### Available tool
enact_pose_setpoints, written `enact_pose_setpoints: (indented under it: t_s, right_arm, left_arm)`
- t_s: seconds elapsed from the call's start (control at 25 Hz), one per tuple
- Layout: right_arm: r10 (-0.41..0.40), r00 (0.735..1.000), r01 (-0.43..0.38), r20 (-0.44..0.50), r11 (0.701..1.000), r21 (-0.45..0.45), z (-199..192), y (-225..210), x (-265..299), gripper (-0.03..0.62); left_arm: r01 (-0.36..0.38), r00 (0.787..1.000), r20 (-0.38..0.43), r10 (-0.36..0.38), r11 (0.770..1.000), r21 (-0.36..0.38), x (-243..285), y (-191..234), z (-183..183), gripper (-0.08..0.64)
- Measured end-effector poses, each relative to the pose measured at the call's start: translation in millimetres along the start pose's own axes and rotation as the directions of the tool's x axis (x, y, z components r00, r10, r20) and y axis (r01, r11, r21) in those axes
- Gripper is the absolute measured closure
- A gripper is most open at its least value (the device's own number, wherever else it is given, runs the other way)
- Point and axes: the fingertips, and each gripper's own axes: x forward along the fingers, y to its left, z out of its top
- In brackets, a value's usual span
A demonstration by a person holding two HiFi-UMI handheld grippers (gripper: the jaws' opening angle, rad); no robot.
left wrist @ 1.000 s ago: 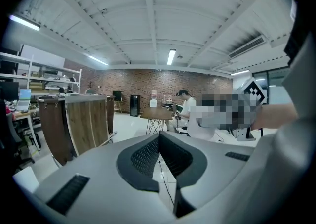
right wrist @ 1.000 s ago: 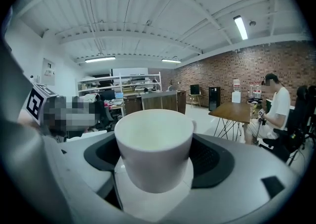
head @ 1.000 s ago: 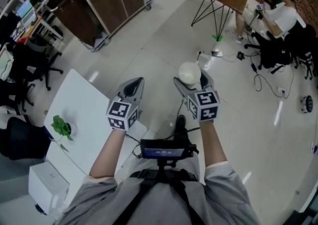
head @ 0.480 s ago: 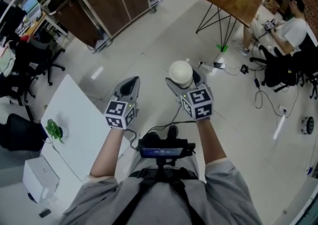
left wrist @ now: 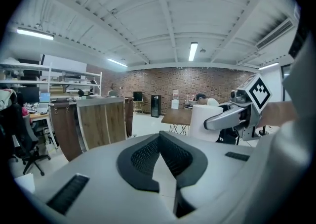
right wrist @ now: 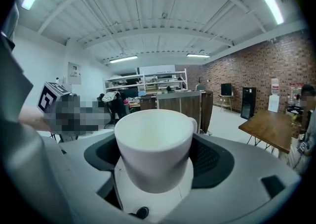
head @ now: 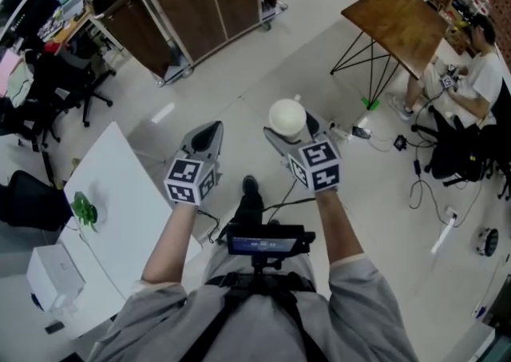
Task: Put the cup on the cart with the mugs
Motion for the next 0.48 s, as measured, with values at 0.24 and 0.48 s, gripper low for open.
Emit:
enact_pose_setpoints:
  t_s: [0.24,0.48]
  right_arm:
    - [0.044,0.999,-0.045,-0.028,0.998,-0.039,24.9,-27.5,81.8,0.164]
    - [0.085,0.995,-0.089,-0.048,0.994,-0.068,65.0,-43.7,173.8,0.164]
  left_arm:
    - [-0.046,0.999,0.018,0.046,0.999,-0.027,45.0,66.0,15.2,0.56]
    - [-0.068,0.997,0.031,0.07,0.997,-0.041,92.2,142.5,41.1,0.56]
